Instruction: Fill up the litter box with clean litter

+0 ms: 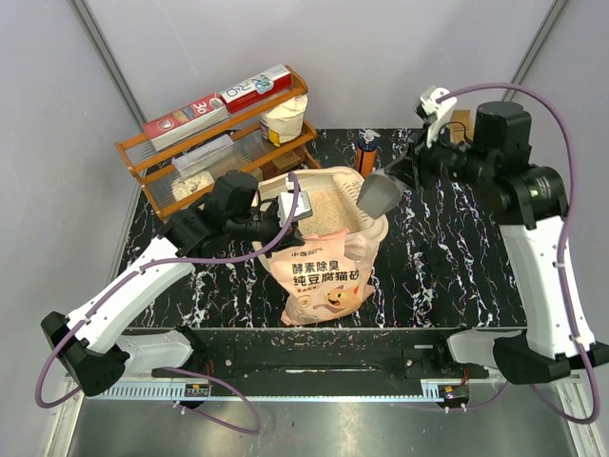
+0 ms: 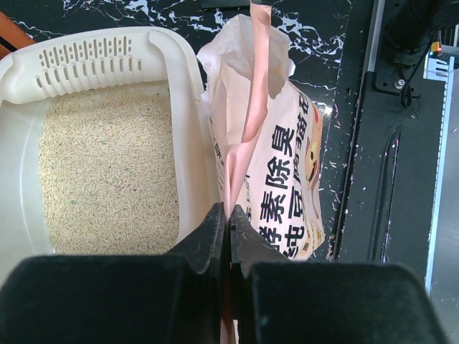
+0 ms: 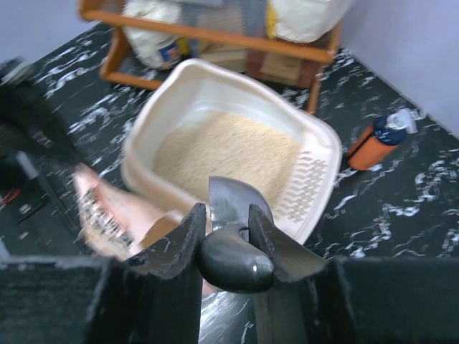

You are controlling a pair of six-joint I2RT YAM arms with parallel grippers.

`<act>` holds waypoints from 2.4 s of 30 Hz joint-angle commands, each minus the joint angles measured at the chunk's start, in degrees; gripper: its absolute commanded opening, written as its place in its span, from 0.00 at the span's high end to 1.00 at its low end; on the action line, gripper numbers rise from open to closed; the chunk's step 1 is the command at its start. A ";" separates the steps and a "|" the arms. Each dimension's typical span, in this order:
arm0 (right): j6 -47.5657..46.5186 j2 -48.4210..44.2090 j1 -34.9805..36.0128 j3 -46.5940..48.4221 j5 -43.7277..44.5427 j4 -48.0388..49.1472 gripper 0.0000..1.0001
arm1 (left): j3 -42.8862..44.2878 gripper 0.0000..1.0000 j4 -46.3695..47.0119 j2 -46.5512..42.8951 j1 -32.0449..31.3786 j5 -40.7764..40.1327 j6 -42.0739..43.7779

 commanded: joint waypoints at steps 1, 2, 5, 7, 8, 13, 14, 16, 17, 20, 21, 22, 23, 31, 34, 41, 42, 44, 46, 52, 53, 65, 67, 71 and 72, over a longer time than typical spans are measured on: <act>-2.26 -0.07 0.34 0.35 -12.66 -8.99 1.00 | 1.42 1.00 5.82 -1.00 0.17 1.12 -1.22; -2.52 -0.25 0.34 -0.78 -13.56 -9.34 1.00 | 1.42 1.00 5.91 -1.00 0.17 1.03 -1.22; -3.93 -0.87 0.34 -4.03 -14.88 -7.95 1.00 | 1.42 1.00 6.44 -1.00 0.17 1.03 -1.40; -4.28 -1.04 0.43 -6.14 -15.32 -6.02 1.00 | 1.42 1.00 6.44 -1.17 0.17 1.12 -1.66; -3.94 -1.04 0.43 -8.42 -15.41 -3.40 1.00 | 1.42 1.00 6.44 -1.18 0.25 1.12 -1.83; -4.28 1.59 2.18 -11.25 -16.82 -0.65 1.00 | 1.86 1.00 6.35 -1.53 0.34 0.77 -2.01; -4.55 1.77 2.79 -11.69 -17.25 -1.69 1.00 | 1.95 1.00 6.35 -1.53 0.43 0.76 -2.10; -5.51 2.82 3.59 -11.69 -18.74 -4.41 1.00 | 2.39 1.00 7.05 -1.44 0.52 0.85 -3.33; -5.43 3.09 4.81 -12.04 -18.93 -7.12 1.00 | 2.48 1.00 7.92 -1.44 0.52 1.20 -3.94; -2.36 3.35 7.27 -14.84 -19.72 -8.64 1.00 | 3.44 1.00 10.29 -0.39 0.52 2.70 -6.84; 0.61 3.27 8.24 -15.72 -19.28 -8.47 1.00 | 4.14 1.00 10.92 -0.12 0.34 2.96 -8.67; 3.33 2.13 8.94 -17.04 -17.02 -7.16 1.00 | 4.58 1.00 11.62 0.14 0.26 3.48 -9.56; 6.93 0.99 9.56 -20.36 -14.56 -4.98 1.00 | 5.02 1.00 12.41 0.40 0.17 3.75 -10.44; 23.58 -3.76 10.71 -25.75 11.12 5.41 1.00 | 8.72 1.00 14.09 2.96 -1.94 5.51 -15.90; 23.49 -5.69 11.15 -27.07 14.81 9.54 1.00 | 8.02 1.00 14.61 2.96 -2.38 6.04 -17.39; 24.01 -7.45 15.00 -37.16 16.92 11.56 1.00 | 5.56 1.00 17.33 3.13 -2.65 6.65 -20.20; 24.45 -8.33 16.23 -38.74 18.50 12.44 1.00 | 4.94 1.00 17.77 3.13 -2.65 6.57 -21.77; 25.59 -8.86 18.61 -42.70 19.65 15.33 1.00 | 4.24 1.00 18.83 3.13 -2.65 6.65 -23.53; 26.47 -8.78 19.93 -45.68 21.14 17.19 1.00 | 3.80 1.00 19.44 3.13 -2.56 6.57 -24.68; 35.33 -6.06 24.07 -52.63 22.04 27.11 1.00 | 1.34 1.00 22.34 2.52 -2.56 7.00 -29.17; 40.05 -5.27 23.98 -53.34 20.20 30.17 1.00 | 0.64 1.00 22.43 2.43 -2.64 7.09 -29.34; 61.17 -1.31 10.31 -58.53 -7.40 46.19 1.00 | -1.83 1.00 15.50 0.85 -2.56 5.51 -21.71; 63.47 -0.43 6.86 -60.37 -12.67 50.56 1.00 | -1.22 1.00 13.57 1.28 -2.65 5.42 -20.82; 67.78 0.45 0.00 -62.22 -21.45 56.39 1.00 | 0.98 1.00 10.93 2.34 -2.65 6.04 -18.46; 68.22 0.28 -1.93 -62.31 -22.43 56.74 1.00 | 1.33 1.00 10.40 2.51 -2.65 6.21 -17.93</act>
